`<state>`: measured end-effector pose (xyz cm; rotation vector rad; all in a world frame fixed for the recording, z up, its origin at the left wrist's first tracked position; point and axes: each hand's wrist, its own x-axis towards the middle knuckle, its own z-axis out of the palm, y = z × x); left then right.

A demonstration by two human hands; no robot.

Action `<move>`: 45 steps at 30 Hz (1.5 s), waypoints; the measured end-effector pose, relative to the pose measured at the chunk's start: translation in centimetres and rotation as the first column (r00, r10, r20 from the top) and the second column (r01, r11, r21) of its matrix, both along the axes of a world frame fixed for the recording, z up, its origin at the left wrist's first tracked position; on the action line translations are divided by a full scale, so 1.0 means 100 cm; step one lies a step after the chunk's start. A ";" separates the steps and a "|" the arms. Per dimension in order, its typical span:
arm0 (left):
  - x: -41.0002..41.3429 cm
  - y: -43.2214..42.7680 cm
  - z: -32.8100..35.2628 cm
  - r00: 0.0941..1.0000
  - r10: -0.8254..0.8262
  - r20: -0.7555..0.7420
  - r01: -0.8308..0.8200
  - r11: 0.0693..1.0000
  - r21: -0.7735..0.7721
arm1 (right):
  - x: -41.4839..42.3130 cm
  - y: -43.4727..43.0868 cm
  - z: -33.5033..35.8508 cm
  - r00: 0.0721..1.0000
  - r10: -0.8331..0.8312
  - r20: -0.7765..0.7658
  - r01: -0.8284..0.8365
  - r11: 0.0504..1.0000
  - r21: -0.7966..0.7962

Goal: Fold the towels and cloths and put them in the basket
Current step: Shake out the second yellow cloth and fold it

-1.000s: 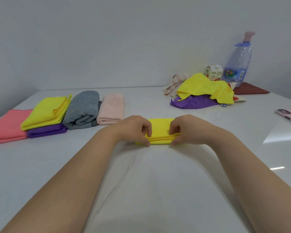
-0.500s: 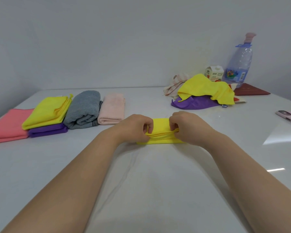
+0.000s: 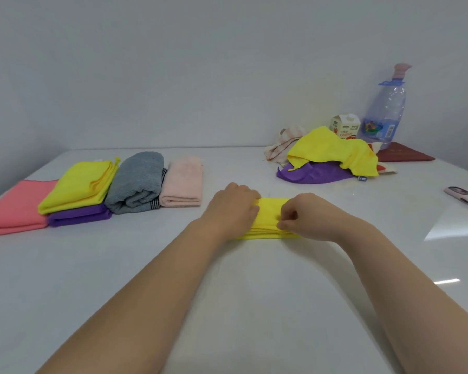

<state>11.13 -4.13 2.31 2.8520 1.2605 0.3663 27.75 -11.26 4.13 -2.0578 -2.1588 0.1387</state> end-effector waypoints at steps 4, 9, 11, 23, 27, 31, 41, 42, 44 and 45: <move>0.002 -0.004 -0.023 0.980 0.026 -0.198 -0.050 0.992 -0.119 | -0.002 0.003 0.002 0.991 -0.122 -0.058 0.126 0.990 0.065; 0.003 -0.006 -0.029 0.984 0.039 -0.172 -0.055 0.995 -0.088 | -0.020 0.028 -0.016 0.941 -0.244 -0.235 0.319 0.873 0.368; 0.002 -0.006 -0.030 0.988 0.046 -0.150 -0.062 0.992 -0.109 | -0.023 0.032 -0.037 0.977 -0.215 0.001 0.210 0.953 0.220; -0.027 0.001 -0.036 0.991 0.110 -0.083 -0.126 0.963 -0.237 | 0.017 0.016 -0.050 0.929 -0.354 -0.109 0.351 0.935 -0.040; -0.027 -0.001 -0.039 0.991 0.124 -0.045 -0.131 0.967 -0.217 | 0.019 0.023 -0.044 0.859 -0.445 -0.252 0.462 0.887 0.009; -0.027 -0.002 -0.040 0.991 0.130 -0.034 -0.134 0.970 -0.204 | 0.020 0.027 -0.043 0.846 -0.427 -0.318 0.451 0.893 0.000; -0.033 0.002 -0.036 0.897 0.096 0.431 0.051 0.947 -0.318 | 0.018 0.013 -0.031 0.550 -0.151 -0.821 0.385 0.919 0.089; -0.032 0.002 -0.033 0.826 0.168 0.537 0.071 0.916 -0.396 | 0.017 0.012 -0.029 0.453 -0.109 -0.885 0.367 0.927 0.074; -0.031 0.007 -0.029 0.620 0.349 0.703 0.162 0.819 -0.550 | 0.019 0.010 -0.025 0.226 -0.026 -0.974 0.296 0.954 0.044; -0.031 0.008 -0.027 0.510 0.441 0.738 0.239 0.752 -0.614 | 0.020 0.010 -0.025 0.134 -0.007 -0.991 0.256 0.966 0.028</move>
